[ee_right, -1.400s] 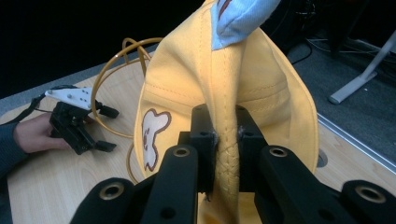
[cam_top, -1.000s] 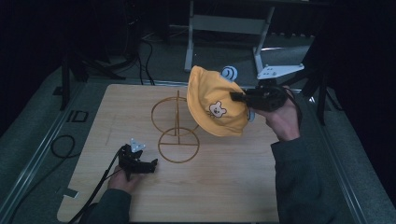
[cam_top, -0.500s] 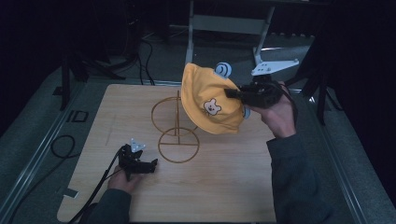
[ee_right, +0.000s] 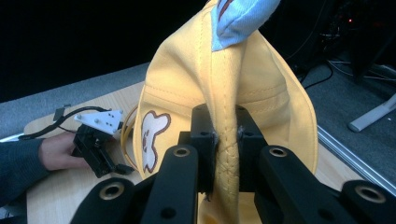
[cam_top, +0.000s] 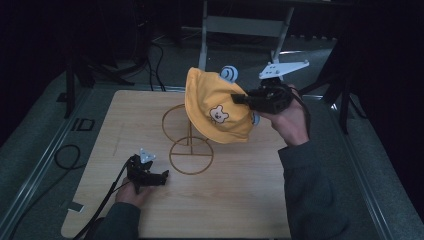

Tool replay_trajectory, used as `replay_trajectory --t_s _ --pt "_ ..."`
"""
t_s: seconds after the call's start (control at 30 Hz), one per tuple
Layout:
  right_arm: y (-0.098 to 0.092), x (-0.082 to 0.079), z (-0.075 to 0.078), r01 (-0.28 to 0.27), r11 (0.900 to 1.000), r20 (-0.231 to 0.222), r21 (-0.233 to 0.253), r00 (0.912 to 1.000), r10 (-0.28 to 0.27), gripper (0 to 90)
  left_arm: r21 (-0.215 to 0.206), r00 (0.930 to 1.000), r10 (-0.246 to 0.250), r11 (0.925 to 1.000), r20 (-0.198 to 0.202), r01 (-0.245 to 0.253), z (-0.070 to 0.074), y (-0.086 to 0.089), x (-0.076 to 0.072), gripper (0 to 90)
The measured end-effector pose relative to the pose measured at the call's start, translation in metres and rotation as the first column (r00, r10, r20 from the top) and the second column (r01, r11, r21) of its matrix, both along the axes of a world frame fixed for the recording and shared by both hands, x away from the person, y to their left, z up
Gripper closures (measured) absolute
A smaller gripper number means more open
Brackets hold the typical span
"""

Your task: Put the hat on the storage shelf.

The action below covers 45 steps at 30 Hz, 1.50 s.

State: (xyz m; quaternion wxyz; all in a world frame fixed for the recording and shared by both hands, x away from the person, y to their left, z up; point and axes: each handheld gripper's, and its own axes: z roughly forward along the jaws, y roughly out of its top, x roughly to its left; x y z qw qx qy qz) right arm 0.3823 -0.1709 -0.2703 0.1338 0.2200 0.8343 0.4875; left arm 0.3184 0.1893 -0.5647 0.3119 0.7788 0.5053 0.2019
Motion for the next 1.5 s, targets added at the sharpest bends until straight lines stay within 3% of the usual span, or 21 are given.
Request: replay_trajectory --t_s 0.5,0.97,1.5 --pt "0.035 0.009 0.001 -0.036 0.996 -0.005 -0.077 0.9994 0.036 82.0 0.004 1.0000 -0.004 1.0000 -0.004 0.004 0.000 0.000 0.000 1.9" --pt "0.056 0.018 0.000 -0.061 0.993 -0.034 -0.097 0.9977 0.058 81.9 0.000 1.0000 -0.001 1.0000 -0.002 0.001 0.000 0.000 0.000 1.8" --pt "0.085 0.030 -0.002 -0.082 0.982 -0.067 -0.168 0.9952 0.071 81.5 -0.003 1.0000 0.003 1.0000 0.001 -0.003 0.000 0.000 0.000 1.8"
